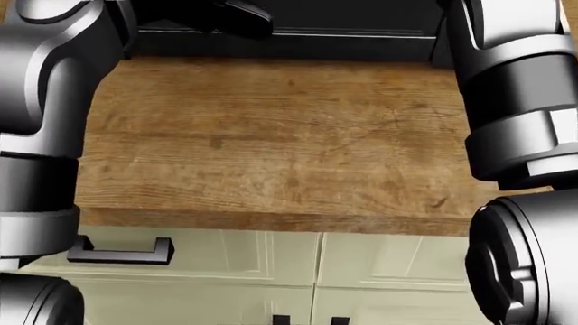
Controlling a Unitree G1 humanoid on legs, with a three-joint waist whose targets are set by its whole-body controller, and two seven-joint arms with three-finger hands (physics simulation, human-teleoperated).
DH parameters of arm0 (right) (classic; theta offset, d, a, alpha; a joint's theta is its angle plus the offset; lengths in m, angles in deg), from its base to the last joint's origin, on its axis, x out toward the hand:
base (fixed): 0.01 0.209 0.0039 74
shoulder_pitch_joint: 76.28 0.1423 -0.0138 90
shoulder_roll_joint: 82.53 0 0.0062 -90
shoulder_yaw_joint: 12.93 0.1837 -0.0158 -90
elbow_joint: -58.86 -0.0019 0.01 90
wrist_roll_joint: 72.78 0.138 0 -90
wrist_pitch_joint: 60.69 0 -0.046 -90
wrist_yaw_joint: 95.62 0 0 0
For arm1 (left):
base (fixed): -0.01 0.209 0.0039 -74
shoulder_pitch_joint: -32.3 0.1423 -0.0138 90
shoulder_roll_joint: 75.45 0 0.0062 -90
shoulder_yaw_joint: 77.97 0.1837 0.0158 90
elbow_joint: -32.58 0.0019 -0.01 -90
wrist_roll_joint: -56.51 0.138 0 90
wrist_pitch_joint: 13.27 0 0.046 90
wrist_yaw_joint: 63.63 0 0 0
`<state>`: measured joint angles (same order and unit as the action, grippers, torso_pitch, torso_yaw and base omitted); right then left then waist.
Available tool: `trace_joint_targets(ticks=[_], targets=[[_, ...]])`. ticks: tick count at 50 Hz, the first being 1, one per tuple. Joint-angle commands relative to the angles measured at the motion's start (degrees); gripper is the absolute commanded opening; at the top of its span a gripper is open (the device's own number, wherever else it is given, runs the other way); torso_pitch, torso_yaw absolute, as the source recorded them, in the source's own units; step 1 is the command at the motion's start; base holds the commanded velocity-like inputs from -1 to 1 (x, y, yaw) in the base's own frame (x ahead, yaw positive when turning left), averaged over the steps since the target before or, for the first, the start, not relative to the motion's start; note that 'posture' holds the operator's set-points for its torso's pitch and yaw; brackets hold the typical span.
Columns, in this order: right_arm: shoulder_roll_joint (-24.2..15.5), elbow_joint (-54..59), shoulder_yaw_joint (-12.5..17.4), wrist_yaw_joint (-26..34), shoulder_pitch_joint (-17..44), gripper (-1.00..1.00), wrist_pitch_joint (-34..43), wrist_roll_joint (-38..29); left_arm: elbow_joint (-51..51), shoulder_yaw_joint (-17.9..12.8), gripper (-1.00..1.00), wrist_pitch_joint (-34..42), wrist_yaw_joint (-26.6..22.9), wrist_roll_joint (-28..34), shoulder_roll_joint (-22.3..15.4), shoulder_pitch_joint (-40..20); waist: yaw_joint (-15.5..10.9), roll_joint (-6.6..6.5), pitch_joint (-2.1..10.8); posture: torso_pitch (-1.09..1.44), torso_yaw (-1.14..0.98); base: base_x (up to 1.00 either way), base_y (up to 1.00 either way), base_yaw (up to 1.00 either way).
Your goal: Close the toaster oven door.
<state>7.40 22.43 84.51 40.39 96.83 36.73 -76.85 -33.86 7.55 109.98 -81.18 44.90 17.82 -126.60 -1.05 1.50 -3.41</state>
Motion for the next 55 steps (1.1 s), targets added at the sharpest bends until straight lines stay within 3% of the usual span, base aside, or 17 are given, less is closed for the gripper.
trace_joint_targets(ticks=[1, 25, 55], targets=[[-0.9, -2.2, -0.1, 0.1, 2.2, 1.0, -1.3, -0.4, -1.5, -0.9, 1.0, -2.8, 0.7, 0.1, -0.6, -2.6, -0.1, 0.09, 1.98, 0.0, 0.0, 0.0, 0.0, 0.0], [-3.2, -2.6, 0.7, -0.2, 0.9, 1.0, -0.4, 0.4, 5.2, -0.6, 1.0, -5.9, 0.1, 0.9, -0.1, -7.6, 0.0, 0.27, 2.14, 0.0, 0.0, 0.0, 0.0, 0.0], [-3.5, -2.0, 0.9, -0.5, 1.3, 1.0, -0.3, 1.7, 29.7, -0.9, 1.0, -18.6, -3.9, 4.3, -0.2, -19.6, -0.2, 0.69, 2.21, 0.0, 0.0, 0.0, 0.0, 0.0]])
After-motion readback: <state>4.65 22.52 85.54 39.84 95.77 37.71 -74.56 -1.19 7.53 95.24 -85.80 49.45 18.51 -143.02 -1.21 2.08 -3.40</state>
